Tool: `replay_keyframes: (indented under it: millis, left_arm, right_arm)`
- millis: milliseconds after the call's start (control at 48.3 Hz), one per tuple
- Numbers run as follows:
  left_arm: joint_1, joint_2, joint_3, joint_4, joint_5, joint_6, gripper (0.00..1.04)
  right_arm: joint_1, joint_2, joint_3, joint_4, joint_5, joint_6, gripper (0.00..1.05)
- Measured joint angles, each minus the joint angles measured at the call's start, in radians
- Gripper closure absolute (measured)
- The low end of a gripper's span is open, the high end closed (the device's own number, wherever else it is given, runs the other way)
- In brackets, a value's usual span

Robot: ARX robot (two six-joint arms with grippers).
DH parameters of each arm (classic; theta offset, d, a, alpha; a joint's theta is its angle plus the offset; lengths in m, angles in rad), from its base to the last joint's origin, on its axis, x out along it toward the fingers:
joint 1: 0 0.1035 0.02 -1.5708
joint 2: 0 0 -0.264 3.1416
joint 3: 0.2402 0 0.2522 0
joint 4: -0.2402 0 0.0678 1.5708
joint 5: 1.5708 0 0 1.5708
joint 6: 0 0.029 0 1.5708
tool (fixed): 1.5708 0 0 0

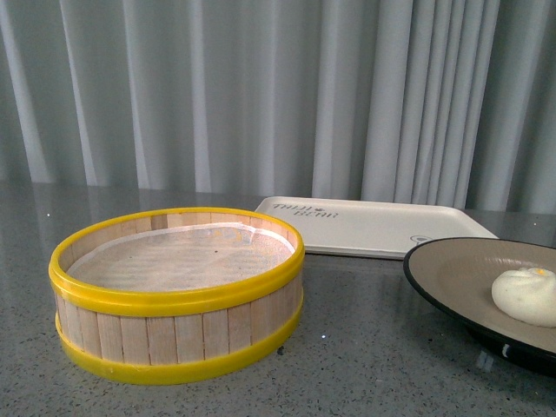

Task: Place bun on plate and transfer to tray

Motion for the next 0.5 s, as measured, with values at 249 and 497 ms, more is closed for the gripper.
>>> replay_keyframes:
  millis: [249,497]
  left_arm:
    - [0.0,0.0,0.0,0.0,0.0,0.0,0.07]
    - [0.0,0.0,0.0,0.0,0.0,0.0,0.07]
  right_arm:
    - [-0.047,0.267,0.037,0.153,-0.079,-0.311,0.08]
    - [0.001,0.443,0.069,0.274,-0.08,-0.394,0.08]
